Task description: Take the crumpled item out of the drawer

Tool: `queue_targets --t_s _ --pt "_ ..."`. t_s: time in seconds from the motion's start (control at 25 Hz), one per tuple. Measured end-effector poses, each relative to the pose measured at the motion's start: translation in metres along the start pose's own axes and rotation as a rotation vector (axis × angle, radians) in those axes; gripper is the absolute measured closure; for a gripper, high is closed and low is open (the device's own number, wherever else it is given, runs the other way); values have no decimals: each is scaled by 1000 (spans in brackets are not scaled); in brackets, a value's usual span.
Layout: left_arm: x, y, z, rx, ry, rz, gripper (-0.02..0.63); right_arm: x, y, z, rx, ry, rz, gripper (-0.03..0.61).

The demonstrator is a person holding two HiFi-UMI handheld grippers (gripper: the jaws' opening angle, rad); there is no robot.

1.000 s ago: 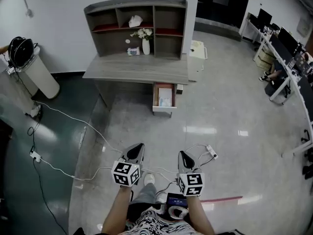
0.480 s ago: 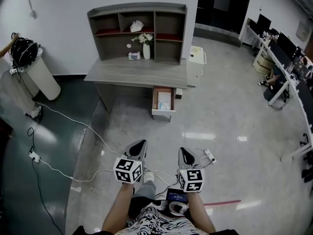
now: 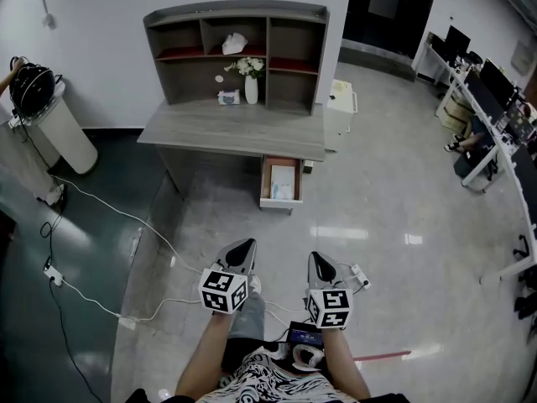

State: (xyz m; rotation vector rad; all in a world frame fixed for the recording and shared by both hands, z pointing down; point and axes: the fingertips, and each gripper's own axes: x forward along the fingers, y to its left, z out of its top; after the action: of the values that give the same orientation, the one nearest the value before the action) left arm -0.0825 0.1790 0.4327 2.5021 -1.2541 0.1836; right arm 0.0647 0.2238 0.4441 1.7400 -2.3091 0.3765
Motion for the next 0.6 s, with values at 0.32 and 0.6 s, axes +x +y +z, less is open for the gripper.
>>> queue_targets --t_s 0.32,0.6 --pt "75 49 7 -43 68 -14 615 81 -27 5 5 79 -25 574" --pt "133 100 22 -53 122 -25 615 155 -36 13 -56 154 -36 574"
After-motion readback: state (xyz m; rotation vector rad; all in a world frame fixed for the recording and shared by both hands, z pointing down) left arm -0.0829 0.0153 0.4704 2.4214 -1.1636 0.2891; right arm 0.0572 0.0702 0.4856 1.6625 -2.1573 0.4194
